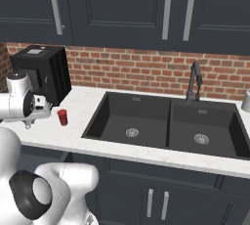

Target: Pick the measuring cup from the drawer and place it on the counter.

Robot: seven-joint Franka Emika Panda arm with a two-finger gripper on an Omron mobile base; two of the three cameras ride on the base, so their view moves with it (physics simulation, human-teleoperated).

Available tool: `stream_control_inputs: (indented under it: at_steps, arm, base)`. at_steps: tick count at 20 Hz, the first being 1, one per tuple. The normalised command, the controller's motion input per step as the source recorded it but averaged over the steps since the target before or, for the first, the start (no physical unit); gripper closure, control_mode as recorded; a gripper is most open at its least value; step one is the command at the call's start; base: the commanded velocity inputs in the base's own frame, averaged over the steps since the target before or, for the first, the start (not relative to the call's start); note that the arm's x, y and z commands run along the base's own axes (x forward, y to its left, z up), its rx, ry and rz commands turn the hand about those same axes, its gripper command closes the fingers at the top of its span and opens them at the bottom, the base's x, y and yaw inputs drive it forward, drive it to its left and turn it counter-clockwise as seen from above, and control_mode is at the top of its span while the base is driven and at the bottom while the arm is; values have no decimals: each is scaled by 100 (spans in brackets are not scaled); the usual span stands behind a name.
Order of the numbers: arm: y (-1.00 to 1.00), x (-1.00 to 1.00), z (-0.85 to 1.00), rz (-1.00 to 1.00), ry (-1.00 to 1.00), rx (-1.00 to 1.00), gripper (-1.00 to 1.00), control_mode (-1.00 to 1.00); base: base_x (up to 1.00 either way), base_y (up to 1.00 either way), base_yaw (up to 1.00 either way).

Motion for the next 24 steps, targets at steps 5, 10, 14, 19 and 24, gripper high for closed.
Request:
stream_control_inputs:
  at_steps: [5,10,14,19,24]
  arm:
    - [-3,67,-29,0,0,1,100,-100]
    - [0,45,-37,0,0,0,100,-100]
    - [0,31,-37,0,0,0,100,-100]
    - [3,24,-38,0,0,0,100,-100]
    - [18,23,-34,0,0,-3,100,-100]
  base:
    - [0,0,0]
    - [0,0,0]
    - [0,0,0]
    - [0,0,0]
    - [0,0,0]
